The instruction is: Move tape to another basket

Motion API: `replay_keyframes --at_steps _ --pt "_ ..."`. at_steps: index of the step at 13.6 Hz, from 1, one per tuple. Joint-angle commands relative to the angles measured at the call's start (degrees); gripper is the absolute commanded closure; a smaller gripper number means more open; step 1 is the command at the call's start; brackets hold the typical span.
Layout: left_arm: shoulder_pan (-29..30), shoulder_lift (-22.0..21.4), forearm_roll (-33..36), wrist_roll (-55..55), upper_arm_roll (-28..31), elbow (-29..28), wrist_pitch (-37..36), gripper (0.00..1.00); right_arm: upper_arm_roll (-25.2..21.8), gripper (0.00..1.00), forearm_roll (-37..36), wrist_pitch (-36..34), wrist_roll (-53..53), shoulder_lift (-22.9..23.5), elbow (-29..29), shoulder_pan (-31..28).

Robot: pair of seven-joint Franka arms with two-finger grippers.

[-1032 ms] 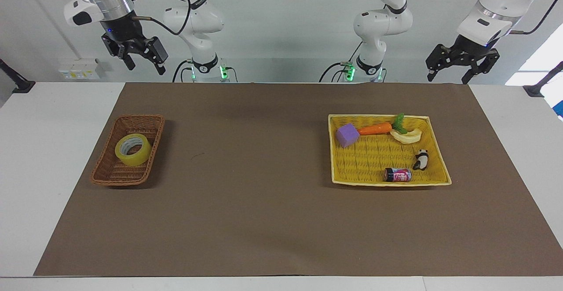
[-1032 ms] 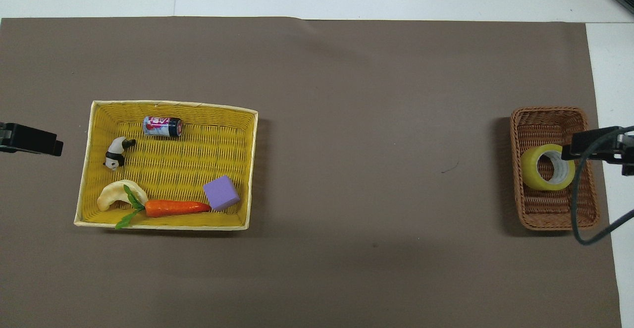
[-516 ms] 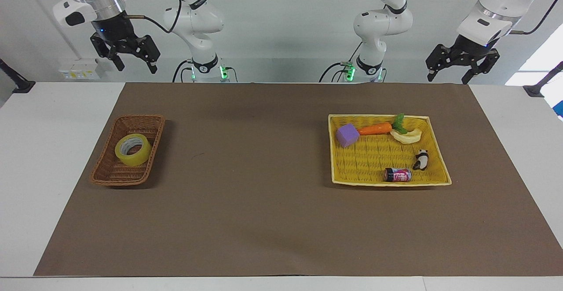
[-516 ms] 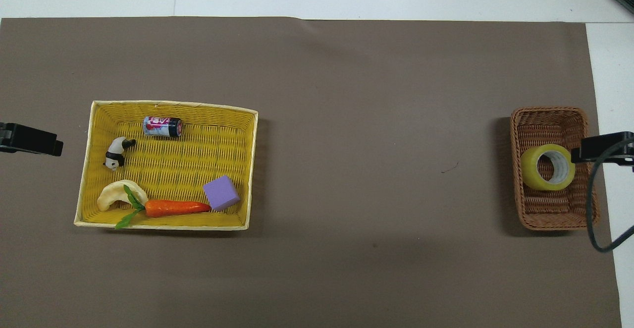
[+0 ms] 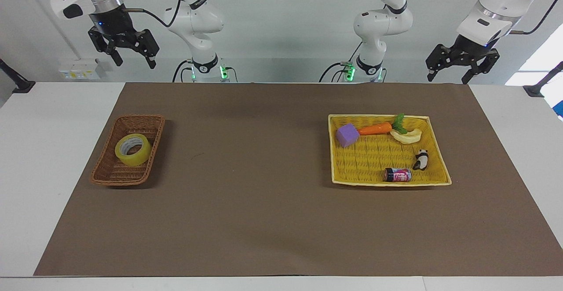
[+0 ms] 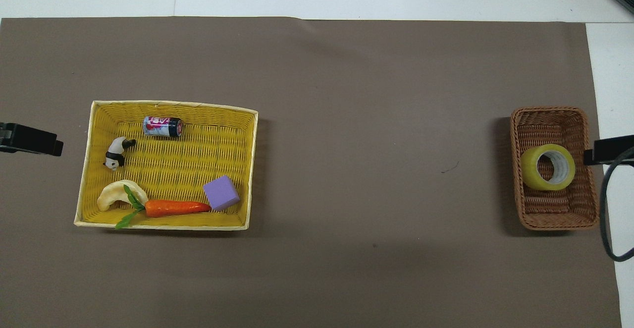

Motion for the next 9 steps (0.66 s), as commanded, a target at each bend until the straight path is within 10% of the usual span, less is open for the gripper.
replay_keyframes --at_steps 1,9 --pt "0.57 -0.27 0.74 0.67 -0.31 0.02 -0.34 0.0 0.31 0.0 -0.39 -1.06 -1.72 -0.52 -0.2 -0.6" --pt "0.57 -0.27 0.74 0.67 -0.31 0.02 -0.26 0.0 0.31 0.0 -1.53 -0.89 -1.63 -1.04 -0.99 -0.52"
